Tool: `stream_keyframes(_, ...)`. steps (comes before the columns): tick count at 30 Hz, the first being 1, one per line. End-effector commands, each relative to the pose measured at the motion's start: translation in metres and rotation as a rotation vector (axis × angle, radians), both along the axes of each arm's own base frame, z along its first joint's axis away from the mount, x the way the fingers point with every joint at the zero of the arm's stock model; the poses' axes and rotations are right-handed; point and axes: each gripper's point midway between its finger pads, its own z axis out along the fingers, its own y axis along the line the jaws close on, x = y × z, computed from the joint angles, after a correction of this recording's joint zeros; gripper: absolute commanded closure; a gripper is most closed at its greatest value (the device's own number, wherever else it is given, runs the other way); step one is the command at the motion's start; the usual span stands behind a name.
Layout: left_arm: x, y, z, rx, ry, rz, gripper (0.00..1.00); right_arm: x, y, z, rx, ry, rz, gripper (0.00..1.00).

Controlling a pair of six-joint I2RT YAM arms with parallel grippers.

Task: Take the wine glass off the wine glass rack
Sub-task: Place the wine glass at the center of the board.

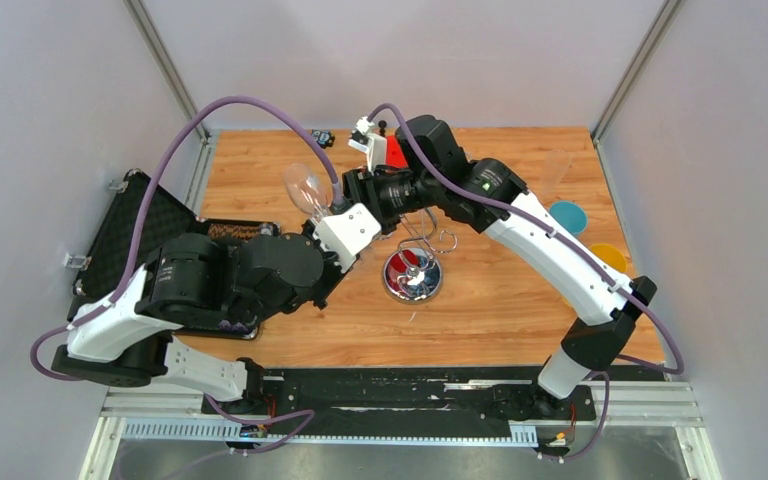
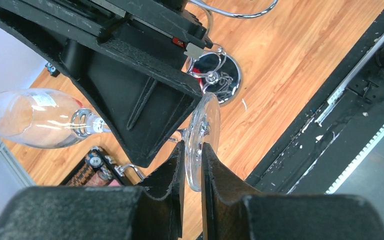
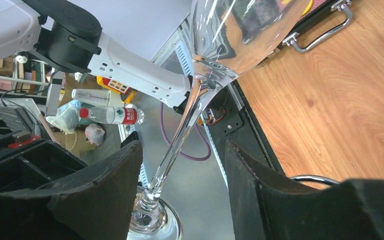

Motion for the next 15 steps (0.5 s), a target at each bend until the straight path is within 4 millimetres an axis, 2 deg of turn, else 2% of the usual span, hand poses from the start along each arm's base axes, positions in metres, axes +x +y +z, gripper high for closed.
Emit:
stream_keyframes(1,0.0053,0.0052,0.0239,-0.078,-0.056,0.016,1.0,-0.0055,0.0082,0.0226,0.069,0.013,0.024,0.41)
stream_keyframes(15,-0.0024,-0.0043,0.0197,-0.093,-0.039,-0.044,1.0,-0.0069,0.0145,0.025,0.091,0.043,0.043,0.73)
